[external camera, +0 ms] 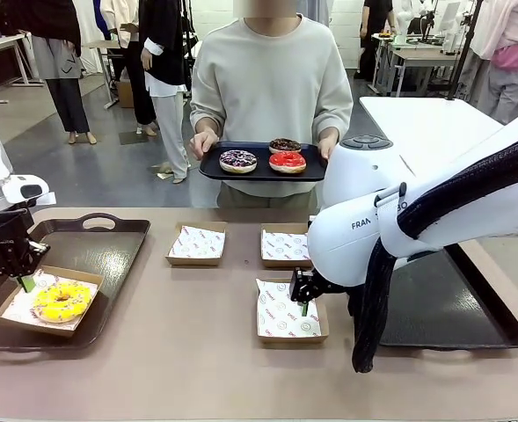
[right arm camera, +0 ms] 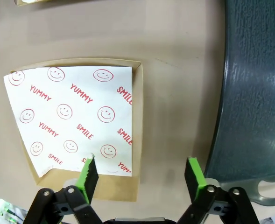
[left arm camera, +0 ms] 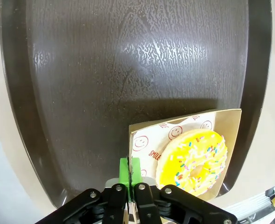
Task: Individually package the donuts and arrange them on the tray.
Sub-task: Place the picked Paper togo box on the Handle tray while simultaneously picking up another Paper togo box from the table with the other hand.
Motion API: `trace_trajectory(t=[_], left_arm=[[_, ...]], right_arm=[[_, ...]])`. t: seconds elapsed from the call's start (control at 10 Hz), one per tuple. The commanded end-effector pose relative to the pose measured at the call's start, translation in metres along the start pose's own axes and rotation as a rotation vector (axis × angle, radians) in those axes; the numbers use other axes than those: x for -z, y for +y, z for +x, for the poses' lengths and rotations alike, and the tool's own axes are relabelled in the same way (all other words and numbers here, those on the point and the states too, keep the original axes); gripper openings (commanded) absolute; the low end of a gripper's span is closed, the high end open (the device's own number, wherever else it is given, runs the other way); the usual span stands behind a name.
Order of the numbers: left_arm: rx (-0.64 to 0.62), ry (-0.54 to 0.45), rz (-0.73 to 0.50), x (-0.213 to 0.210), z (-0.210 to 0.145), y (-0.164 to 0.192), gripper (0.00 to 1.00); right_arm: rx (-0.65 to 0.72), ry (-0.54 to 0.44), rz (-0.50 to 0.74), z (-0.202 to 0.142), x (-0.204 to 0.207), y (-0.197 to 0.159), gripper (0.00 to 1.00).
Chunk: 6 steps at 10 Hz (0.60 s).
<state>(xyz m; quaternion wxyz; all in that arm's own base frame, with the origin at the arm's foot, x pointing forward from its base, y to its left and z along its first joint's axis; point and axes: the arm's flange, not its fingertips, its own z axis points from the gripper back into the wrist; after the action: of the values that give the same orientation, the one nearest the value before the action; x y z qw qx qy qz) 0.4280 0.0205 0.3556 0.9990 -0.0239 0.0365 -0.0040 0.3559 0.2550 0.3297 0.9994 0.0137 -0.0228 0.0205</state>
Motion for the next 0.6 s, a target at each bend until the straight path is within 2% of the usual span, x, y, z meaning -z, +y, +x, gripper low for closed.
trace_trajectory(t=[0.0, 0.1, 0.2, 0.3, 0.4, 0.5], left_arm=[[0.002, -0.014, 0.007, -0.002, 0.0044, -0.001, 0.54], [0.001, -0.012, 0.006, -0.0029, 0.0048, -0.0012, 0.54], [0.004, -0.01, 0.005, -0.0029, 0.0049, -0.0012, 1.0], [0.006, -0.008, 0.003, -0.0026, 0.0052, -0.0009, 0.57], [0.005, -0.007, 0.002, -0.0027, 0.0055, -0.0011, 1.0], [0.006, -0.006, -0.005, -0.0033, 0.006, -0.0015, 1.0]], right_arm=[[0.004, -0.019, -0.009, 0.0034, 0.0043, 0.006, 0.42], [0.01, -0.023, -0.004, 0.0034, 0.0027, 0.005, 0.04], [0.014, -0.021, -0.001, 0.0038, 0.0032, 0.0044, 0.0], [0.02, -0.014, 0.001, 0.0041, 0.0045, 0.0032, 0.0], [0.023, -0.011, 0.002, 0.004, 0.0052, 0.0025, 0.0], [0.027, -0.01, 0.006, 0.0041, 0.0053, 0.0023, 0.03]])
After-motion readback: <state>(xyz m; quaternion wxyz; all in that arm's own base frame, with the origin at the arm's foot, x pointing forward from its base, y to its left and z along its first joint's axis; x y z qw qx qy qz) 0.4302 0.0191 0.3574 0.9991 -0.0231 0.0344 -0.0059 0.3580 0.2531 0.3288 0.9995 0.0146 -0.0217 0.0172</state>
